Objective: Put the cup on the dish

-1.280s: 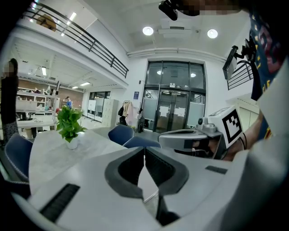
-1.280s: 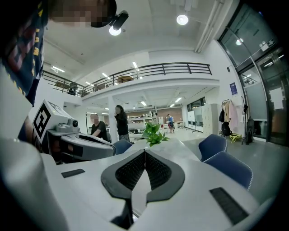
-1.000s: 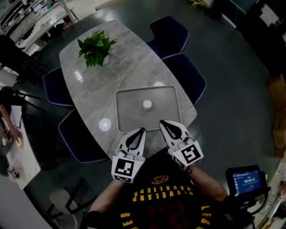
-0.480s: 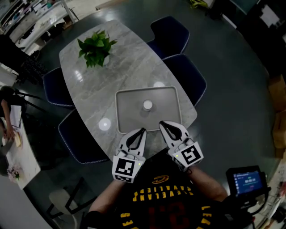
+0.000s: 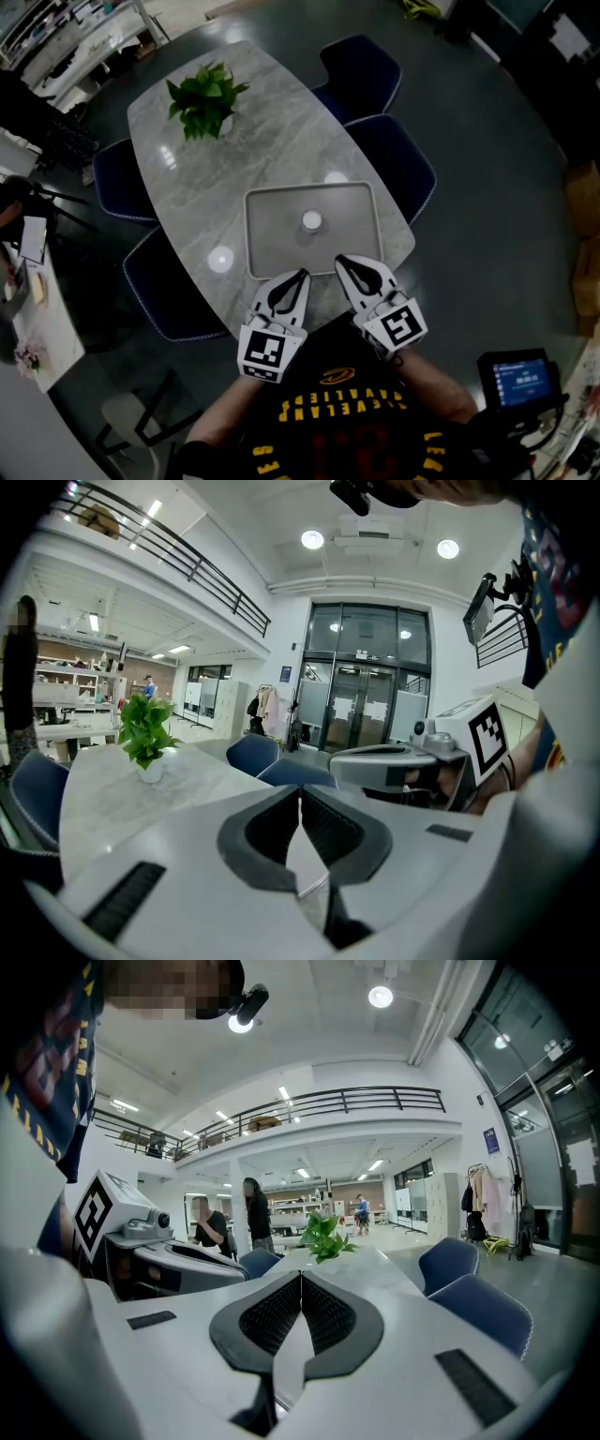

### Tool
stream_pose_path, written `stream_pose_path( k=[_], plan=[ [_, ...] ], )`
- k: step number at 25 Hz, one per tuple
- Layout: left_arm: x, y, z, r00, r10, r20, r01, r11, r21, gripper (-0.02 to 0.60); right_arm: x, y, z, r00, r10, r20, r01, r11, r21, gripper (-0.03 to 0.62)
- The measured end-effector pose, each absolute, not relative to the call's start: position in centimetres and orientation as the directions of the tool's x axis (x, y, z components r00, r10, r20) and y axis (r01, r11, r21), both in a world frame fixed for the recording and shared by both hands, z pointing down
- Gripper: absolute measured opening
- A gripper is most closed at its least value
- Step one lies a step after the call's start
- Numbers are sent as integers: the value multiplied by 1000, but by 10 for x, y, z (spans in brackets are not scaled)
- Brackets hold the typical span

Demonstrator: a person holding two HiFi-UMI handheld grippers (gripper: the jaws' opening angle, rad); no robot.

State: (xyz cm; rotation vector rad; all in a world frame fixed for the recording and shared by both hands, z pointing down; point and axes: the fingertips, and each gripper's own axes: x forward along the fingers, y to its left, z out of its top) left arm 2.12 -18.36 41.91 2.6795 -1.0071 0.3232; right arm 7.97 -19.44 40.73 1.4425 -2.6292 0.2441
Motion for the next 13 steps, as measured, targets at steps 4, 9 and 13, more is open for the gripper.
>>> stream_pose_path(
  k=[4, 9, 13],
  plan=[
    [22, -183, 422, 735, -608, 300, -668, -726, 163, 11, 81, -194, 409, -533, -824, 194, -846, 527, -82, 8],
    [24, -181, 422, 732, -611, 302, -670, -725, 159, 11, 84, -193, 409, -532, -824, 194, -846, 526, -85, 8],
    [22, -180, 425, 728, -613, 307, -674, -722, 156, 11, 83, -192, 411, -533, -823, 196, -846, 526, -88, 8]
  ],
)
